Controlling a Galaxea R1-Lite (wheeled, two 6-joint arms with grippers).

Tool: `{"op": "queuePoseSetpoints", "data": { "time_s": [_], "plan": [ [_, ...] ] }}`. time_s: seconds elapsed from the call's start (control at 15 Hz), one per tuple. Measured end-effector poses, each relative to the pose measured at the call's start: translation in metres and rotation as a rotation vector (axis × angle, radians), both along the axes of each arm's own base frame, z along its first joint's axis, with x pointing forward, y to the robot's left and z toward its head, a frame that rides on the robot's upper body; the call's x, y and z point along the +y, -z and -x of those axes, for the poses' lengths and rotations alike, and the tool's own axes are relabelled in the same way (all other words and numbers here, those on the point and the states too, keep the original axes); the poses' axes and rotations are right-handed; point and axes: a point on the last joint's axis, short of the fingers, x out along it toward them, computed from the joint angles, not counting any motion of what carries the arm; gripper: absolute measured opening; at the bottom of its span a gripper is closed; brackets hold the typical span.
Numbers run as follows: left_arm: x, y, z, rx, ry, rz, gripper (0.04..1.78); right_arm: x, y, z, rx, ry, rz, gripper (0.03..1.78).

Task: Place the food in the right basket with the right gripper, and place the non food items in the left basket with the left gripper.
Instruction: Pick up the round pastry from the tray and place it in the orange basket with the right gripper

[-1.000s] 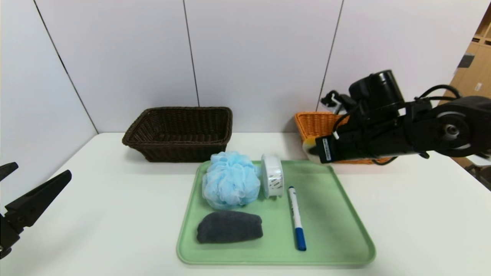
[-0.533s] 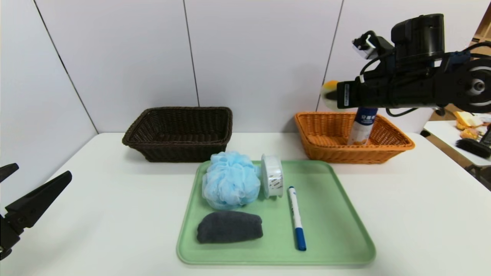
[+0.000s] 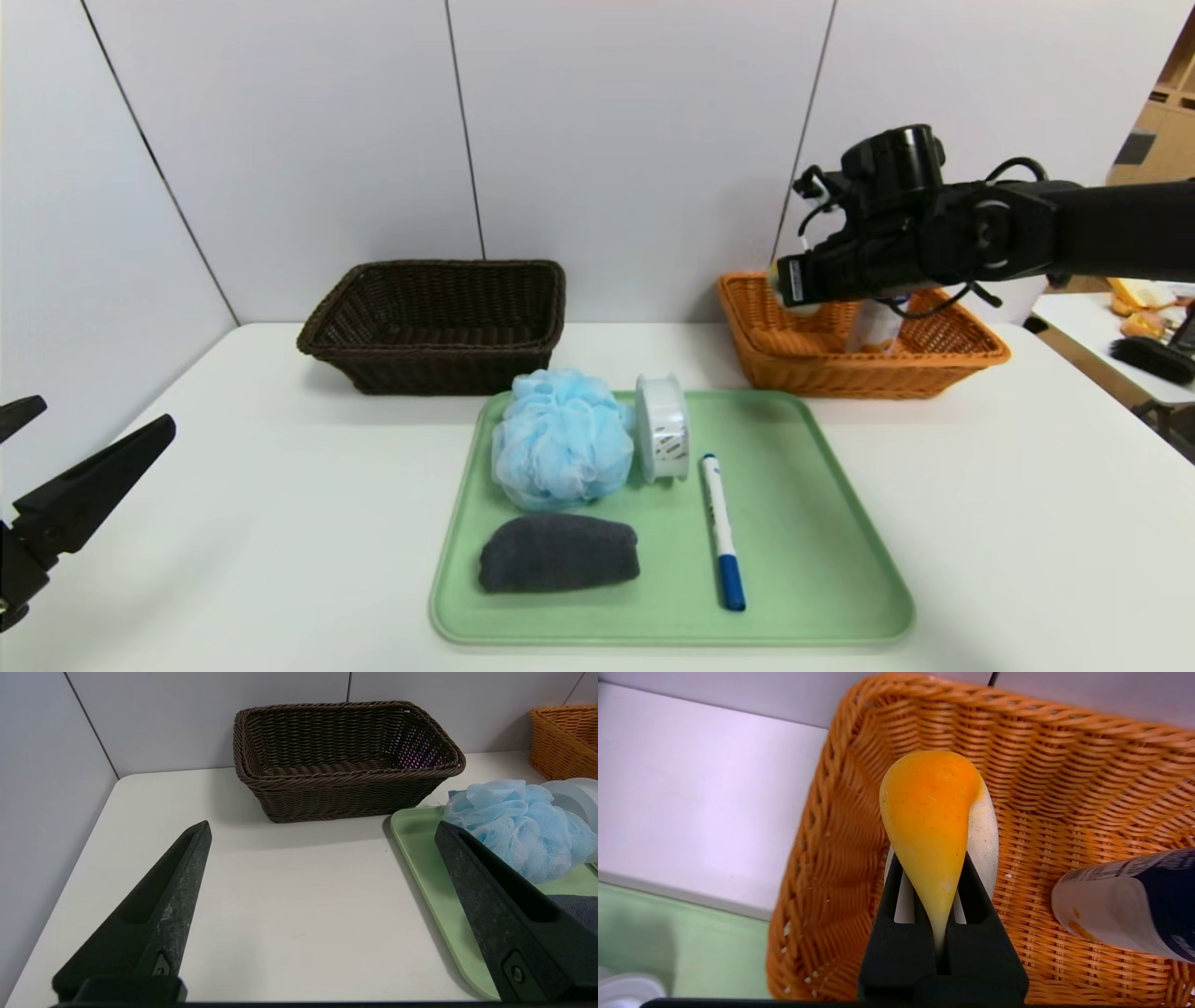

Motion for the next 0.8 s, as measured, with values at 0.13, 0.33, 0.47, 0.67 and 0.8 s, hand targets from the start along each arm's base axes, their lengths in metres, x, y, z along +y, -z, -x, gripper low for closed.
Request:
{"op": "queuePoseSetpoints", "data": {
  "time_s": [0.13, 0.33, 0.47, 0.67, 0.8],
  "plan": [
    [0.0, 0.0, 0.0, 0.001, 0.0, 0.0, 1.69, 0.001, 0.013, -0.005, 0.042, 0.003, 0.012, 0.1],
    [0.0, 0.001, 0.0, 0.003, -0.002, 0.0, 1.69, 0.002, 0.029, -0.013, 0.068, 0.043, 0.048, 0.1],
    [0.0, 0.002, 0.0, 0.004, -0.003, 0.0, 1.69, 0.004, 0.035, -0.015, 0.079, 0.049, 0.055, 0.1],
    [0.0, 0.003, 0.001, 0.006, -0.003, 0.0, 1.69, 0.006, 0.041, -0.017, 0.091, 0.045, 0.061, 0.1],
    [0.0, 0.003, 0.001, 0.007, -0.003, 0.0, 1.69, 0.006, 0.044, -0.018, 0.09, 0.065, 0.076, 0.1]
  ]
}}
